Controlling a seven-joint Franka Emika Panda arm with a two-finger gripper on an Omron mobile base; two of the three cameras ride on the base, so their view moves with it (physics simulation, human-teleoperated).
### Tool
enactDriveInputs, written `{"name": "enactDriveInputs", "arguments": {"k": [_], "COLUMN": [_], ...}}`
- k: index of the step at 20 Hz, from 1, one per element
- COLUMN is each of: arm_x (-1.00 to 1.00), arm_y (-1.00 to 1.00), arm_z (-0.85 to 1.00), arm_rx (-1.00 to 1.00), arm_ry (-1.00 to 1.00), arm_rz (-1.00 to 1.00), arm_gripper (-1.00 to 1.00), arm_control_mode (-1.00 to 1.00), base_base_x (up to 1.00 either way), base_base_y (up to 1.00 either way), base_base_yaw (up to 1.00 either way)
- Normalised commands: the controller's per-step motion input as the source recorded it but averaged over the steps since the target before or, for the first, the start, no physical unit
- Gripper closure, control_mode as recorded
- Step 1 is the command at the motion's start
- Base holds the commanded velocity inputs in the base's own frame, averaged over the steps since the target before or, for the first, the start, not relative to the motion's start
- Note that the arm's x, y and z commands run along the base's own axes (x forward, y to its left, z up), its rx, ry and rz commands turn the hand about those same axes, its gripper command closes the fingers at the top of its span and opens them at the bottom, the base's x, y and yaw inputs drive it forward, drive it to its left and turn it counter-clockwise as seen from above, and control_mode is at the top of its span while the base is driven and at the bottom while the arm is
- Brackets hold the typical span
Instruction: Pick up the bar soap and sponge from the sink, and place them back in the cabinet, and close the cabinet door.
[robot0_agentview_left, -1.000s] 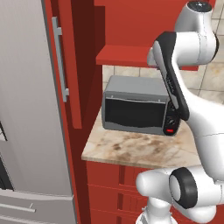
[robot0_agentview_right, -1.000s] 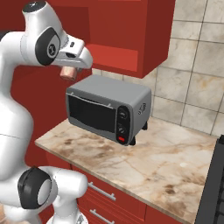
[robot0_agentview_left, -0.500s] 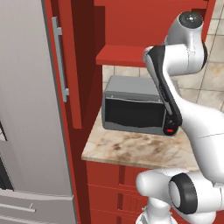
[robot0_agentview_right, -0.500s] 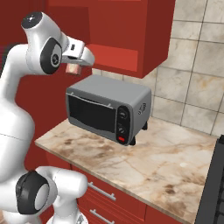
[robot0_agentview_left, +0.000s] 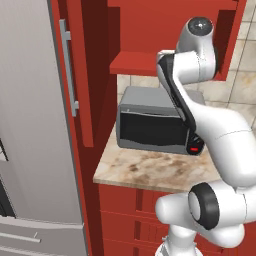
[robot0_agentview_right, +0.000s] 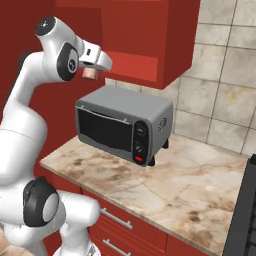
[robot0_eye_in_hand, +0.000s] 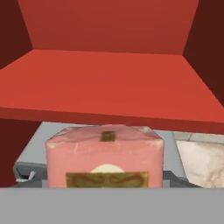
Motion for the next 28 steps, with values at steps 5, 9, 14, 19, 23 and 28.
{"name": "enactDriveInputs", "arguments": {"k": [5,9,14,19,23,28], "arm_x": [0.42,0.47,0.34,0.21,0.13,0.15], "arm_y": [0.0,-0.01,-0.03,-0.02,0.0,0.0], "arm_z": [0.19,0.0,0.0,-0.01,-0.14,-0.21], "arm_rx": [0.0,0.0,0.0,0.0,0.0,0.0], "arm_ry": [0.01,0.0,-0.02,-0.09,-0.12,-0.09], "arm_rz": [0.0,0.0,0.0,0.0,0.0,0.0], "arm_gripper": [1.0,1.0,1.0,1.0,1.0,1.0], "arm_control_mode": [-1.0,-1.0,-1.0,-1.0,-1.0,-1.0], "base_base_x": [0.0,0.0,0.0,0.0,0.0,0.0], "base_base_y": [0.0,0.0,0.0,0.0,0.0,0.0], "base_base_yaw": [0.0,0.0,0.0,0.0,0.0,0.0]}}
